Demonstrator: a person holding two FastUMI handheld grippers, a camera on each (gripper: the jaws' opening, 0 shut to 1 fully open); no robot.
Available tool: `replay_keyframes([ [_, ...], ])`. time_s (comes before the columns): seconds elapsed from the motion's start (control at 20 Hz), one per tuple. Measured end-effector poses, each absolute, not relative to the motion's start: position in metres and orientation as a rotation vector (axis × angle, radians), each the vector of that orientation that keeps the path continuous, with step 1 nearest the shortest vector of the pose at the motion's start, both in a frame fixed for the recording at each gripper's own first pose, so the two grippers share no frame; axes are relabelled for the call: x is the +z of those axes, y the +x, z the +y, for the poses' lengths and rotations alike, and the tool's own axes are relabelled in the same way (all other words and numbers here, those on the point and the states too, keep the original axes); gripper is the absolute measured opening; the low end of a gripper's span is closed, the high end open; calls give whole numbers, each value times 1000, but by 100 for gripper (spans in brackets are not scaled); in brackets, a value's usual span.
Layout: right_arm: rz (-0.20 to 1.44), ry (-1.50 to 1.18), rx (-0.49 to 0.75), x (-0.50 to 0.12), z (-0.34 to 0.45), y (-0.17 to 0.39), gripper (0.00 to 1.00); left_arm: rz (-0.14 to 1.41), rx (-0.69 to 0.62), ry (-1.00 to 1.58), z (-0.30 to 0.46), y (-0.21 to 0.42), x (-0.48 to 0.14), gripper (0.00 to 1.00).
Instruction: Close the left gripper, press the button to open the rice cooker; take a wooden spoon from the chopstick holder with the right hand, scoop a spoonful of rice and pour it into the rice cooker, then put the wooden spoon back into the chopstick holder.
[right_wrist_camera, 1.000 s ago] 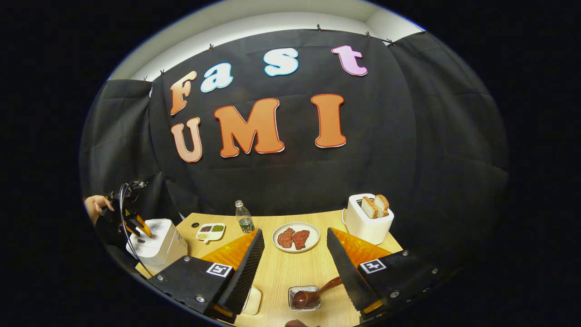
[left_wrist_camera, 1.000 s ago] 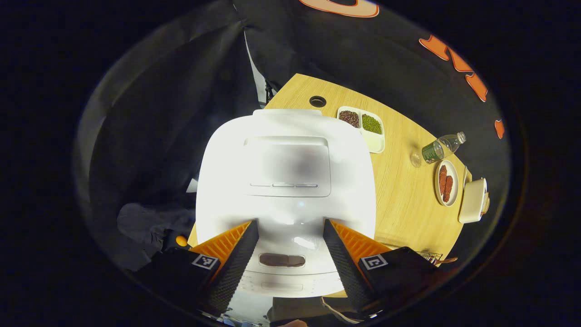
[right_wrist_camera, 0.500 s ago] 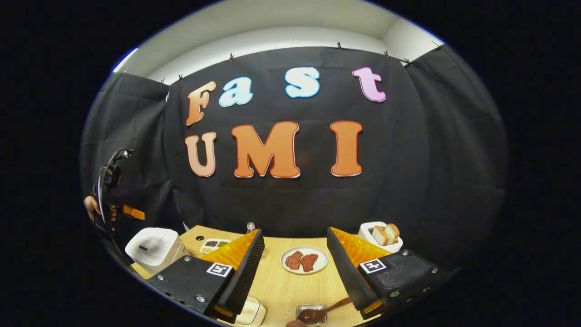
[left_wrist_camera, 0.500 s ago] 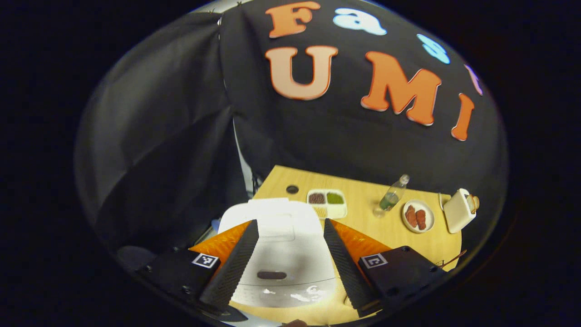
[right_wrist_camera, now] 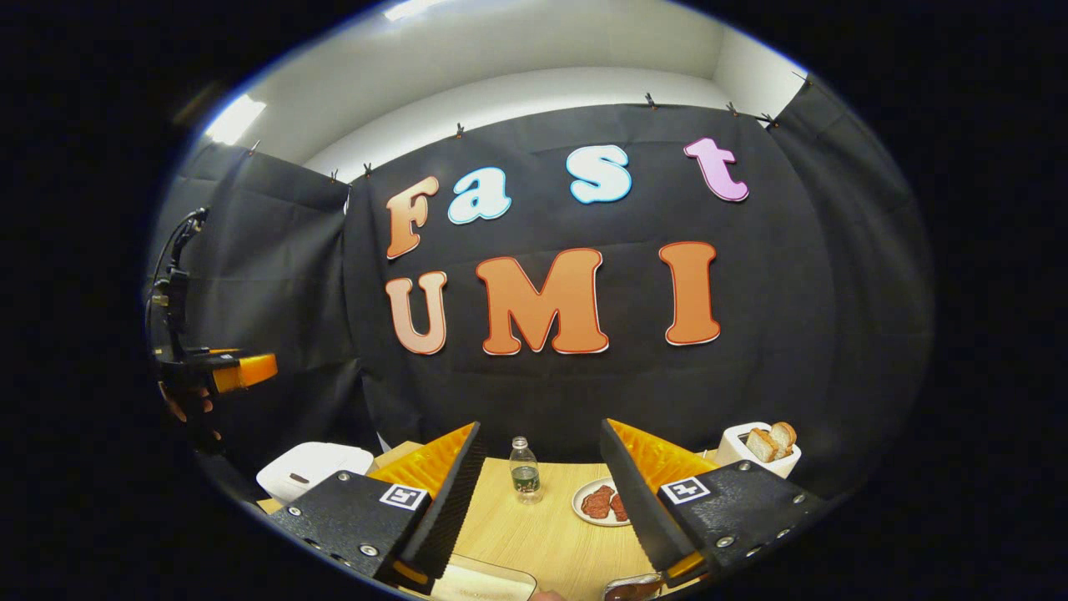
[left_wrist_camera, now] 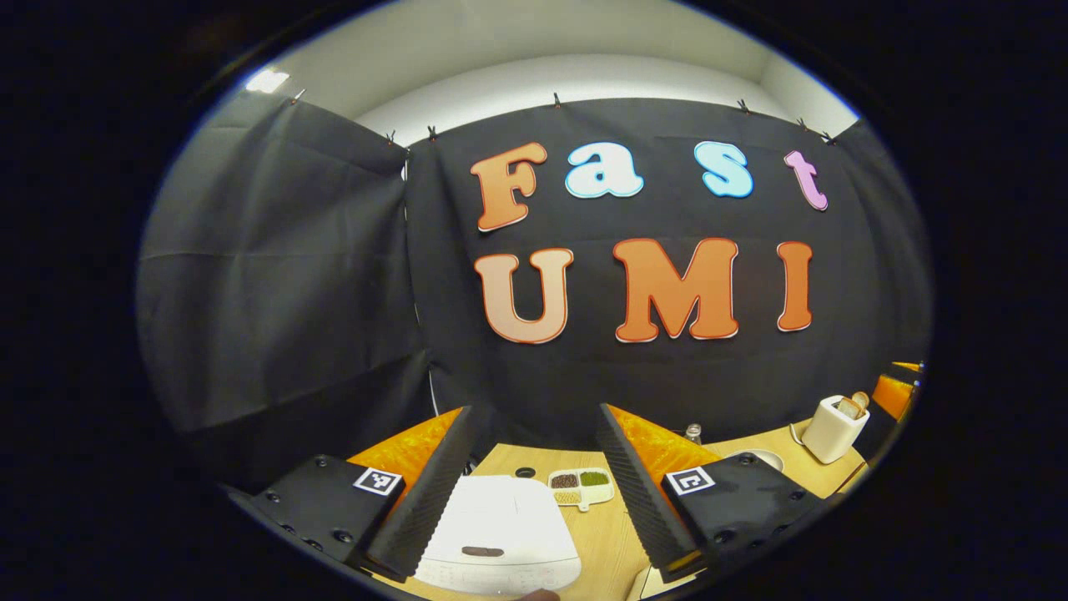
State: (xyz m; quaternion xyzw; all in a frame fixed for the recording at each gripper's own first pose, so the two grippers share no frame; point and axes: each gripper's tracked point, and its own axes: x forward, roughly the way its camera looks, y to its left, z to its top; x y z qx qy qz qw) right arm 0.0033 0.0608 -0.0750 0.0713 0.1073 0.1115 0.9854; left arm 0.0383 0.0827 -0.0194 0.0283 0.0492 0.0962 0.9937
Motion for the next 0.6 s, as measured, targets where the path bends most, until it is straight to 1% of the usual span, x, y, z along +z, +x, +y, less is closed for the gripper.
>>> replay_keyframes([
  [0.25,119,93,176,-49,61,3,87,-47,151,106,60,22,11,99],
  [0.45,106,64,205,-46,75,1,87,-163,69,92,28,13,27,99],
  [0.6,112,49,217,-47,78,-3,87,-164,59,129,21,11,21,100],
])
